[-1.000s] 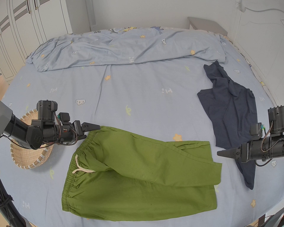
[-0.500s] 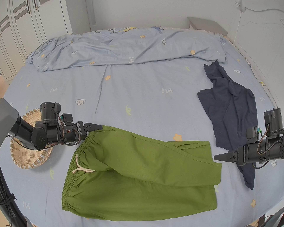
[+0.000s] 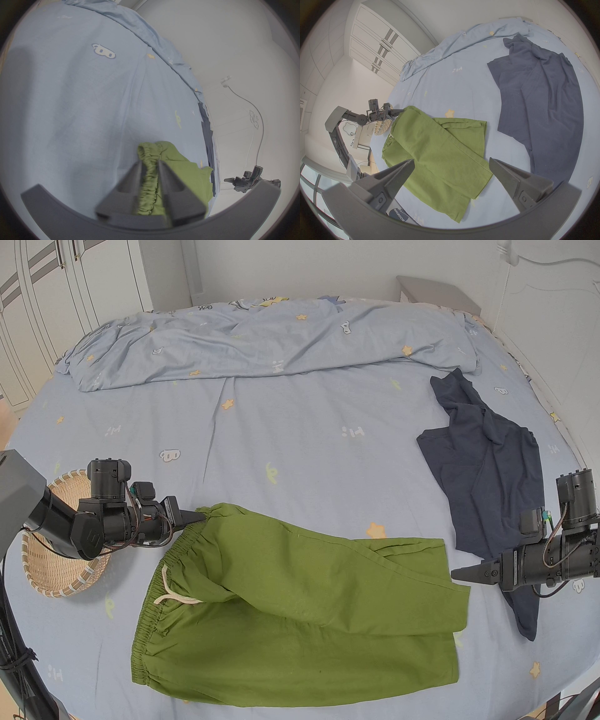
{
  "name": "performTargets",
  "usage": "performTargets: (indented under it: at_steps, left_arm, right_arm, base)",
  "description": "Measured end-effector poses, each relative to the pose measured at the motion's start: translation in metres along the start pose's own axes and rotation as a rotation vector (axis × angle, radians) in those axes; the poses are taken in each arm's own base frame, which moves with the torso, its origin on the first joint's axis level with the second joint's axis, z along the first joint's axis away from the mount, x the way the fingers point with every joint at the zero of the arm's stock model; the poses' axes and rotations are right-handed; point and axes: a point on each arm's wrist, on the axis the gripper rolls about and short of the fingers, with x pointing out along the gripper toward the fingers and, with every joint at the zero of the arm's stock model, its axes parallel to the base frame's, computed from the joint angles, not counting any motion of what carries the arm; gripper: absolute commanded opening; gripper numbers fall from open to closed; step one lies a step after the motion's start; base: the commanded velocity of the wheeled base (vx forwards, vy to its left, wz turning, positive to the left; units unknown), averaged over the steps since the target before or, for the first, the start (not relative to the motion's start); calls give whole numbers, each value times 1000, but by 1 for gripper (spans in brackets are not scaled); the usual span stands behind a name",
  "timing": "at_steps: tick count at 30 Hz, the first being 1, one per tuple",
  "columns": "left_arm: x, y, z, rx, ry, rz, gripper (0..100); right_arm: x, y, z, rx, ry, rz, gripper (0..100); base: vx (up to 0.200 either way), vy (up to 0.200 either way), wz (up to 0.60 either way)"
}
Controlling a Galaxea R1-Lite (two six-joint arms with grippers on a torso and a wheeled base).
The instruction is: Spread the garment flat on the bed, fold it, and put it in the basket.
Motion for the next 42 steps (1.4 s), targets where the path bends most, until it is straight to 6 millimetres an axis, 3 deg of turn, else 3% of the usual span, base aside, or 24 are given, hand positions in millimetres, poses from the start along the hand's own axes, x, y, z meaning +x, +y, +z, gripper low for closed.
performTargets:
  at_steps: [9, 14, 21, 42]
  left_arm:
    - [-7, 2, -2, -5, -9, 10, 0]
    - [-26, -3, 1, 2, -43, 14, 0]
    - [-44, -12, -3, 15, -62, 11, 0]
    - [-50, -17, -4, 24, -68, 5, 0]
  right_arm:
    - [0, -1, 0, 3, 0, -3, 100]
    - [0, -4, -2, 17, 5, -11, 100]
    - [3, -17, -20, 79, 64, -36, 100]
    - [51, -40, -31, 118, 140, 23, 100]
  base:
    - [0, 0, 0]
    - [0, 0, 0]
    - [0, 0, 0]
    - [0, 0, 0]
